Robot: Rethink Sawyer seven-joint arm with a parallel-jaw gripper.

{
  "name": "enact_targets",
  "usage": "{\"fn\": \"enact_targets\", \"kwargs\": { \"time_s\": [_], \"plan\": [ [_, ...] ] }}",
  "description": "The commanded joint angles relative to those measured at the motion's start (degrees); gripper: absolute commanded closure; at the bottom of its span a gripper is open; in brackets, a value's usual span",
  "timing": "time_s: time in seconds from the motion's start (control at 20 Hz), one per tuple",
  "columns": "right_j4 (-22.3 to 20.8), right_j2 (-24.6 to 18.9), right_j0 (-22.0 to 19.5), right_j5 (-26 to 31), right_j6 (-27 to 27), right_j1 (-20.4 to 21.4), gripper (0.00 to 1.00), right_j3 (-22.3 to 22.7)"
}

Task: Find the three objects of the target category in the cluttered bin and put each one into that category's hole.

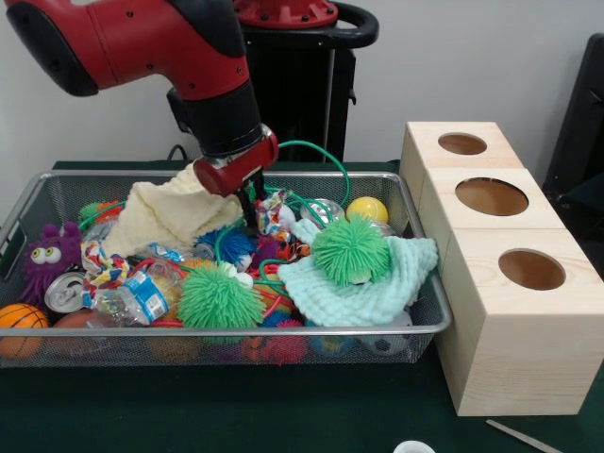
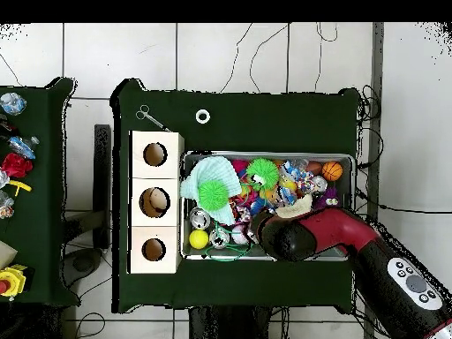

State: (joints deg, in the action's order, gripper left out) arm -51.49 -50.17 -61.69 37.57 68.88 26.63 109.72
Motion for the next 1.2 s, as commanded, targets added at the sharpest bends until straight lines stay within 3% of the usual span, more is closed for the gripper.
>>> {"fn": "enact_targets", "kwargs": {
  "time_s": [0.05, 0.6, 1.2],
  "plan": [
    [9.8, -9.2, 4.8, 4.1, -1.2, 12.0, 1.0, 5.7],
    [17.0, -7.3, 10.6, 0.3, 5.9, 19.9, 1.0, 6.4],
    [18.6, 2.1, 21.3, -7.1, 13.8, 18.2, 1.0, 0.0]
  ]
}}
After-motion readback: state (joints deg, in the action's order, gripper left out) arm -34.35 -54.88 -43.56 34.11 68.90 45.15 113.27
